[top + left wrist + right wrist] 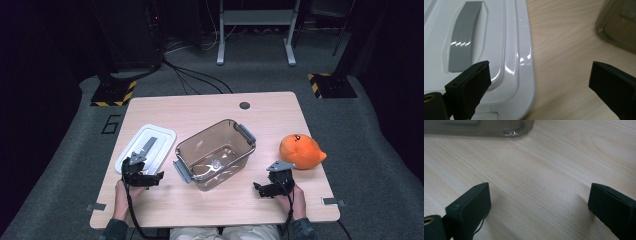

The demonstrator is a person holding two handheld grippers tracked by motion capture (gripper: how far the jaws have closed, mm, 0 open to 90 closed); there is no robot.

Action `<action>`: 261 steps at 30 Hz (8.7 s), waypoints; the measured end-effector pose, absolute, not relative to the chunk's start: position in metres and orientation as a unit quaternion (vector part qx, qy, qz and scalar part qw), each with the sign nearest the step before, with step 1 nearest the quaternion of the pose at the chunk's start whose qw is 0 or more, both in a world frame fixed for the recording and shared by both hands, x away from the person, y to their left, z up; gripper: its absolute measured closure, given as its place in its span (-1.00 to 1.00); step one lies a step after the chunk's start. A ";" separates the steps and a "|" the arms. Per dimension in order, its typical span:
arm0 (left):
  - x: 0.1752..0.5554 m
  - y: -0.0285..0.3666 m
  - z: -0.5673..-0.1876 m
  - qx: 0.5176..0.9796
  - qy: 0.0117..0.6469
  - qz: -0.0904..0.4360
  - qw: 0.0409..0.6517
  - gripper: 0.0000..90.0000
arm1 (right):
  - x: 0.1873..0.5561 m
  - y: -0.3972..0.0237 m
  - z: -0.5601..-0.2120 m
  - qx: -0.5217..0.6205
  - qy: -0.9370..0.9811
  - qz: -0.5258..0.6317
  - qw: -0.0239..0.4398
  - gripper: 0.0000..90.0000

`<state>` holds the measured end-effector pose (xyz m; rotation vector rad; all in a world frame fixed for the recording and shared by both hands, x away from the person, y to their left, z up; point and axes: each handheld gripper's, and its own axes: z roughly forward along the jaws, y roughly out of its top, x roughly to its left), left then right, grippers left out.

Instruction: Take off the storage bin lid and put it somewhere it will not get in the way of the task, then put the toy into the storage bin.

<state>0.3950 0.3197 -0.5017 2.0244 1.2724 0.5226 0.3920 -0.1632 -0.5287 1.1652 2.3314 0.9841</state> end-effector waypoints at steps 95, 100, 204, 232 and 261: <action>0.357 0.284 -0.531 0.817 0.424 0.183 0.345 -0.95 | 0.382 -0.170 -0.463 0.422 0.810 0.344 0.219 -1.00; 0.357 0.284 -0.531 0.817 0.424 0.179 0.347 -0.94 | 0.387 -0.179 -0.442 0.432 0.796 0.350 0.239 -1.00; 0.356 0.284 -0.530 0.818 0.425 0.183 0.342 -0.94 | 0.425 -0.224 -0.369 0.494 0.729 0.384 0.278 0.38; 0.356 0.284 -0.530 0.818 0.425 0.183 0.342 -0.94 | 0.420 -0.199 -0.329 0.448 0.738 0.411 0.291 0.36; 0.356 0.284 -0.530 0.817 0.426 0.183 0.342 -0.94 | 0.427 -0.148 -0.308 0.390 0.765 0.419 0.294 0.34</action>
